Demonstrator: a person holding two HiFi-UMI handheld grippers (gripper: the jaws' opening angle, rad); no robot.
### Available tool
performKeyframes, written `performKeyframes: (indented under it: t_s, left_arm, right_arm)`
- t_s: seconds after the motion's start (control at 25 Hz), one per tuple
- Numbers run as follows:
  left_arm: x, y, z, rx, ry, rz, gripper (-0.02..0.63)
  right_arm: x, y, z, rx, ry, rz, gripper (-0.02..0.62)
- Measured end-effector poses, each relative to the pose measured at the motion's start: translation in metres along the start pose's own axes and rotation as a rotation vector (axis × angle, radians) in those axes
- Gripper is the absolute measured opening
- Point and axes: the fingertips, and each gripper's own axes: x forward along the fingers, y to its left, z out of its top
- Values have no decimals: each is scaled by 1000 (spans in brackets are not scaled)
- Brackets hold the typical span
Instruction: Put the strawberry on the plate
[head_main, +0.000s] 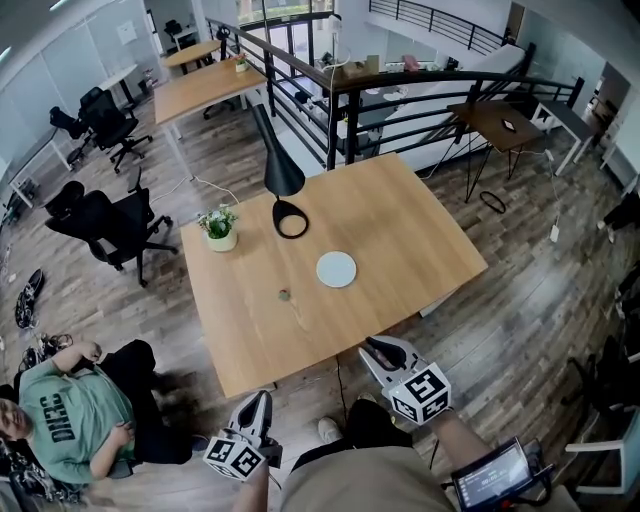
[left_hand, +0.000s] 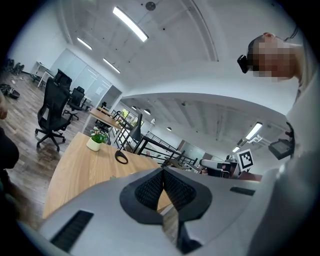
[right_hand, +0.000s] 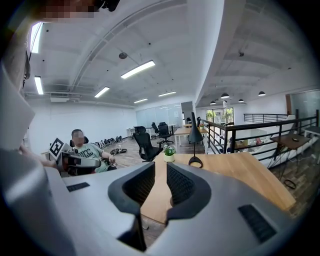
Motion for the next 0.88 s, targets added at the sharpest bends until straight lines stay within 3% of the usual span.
performKeyframes:
  t_s: [0.4, 0.88]
  left_arm:
    - [24, 9, -1, -25, 14, 72, 3]
    - [103, 26, 39, -29, -24, 184, 3]
  right_arm:
    - [32, -29, -10, 30, 40, 66, 57]
    - [110, -95, 20, -8, 65, 196, 57]
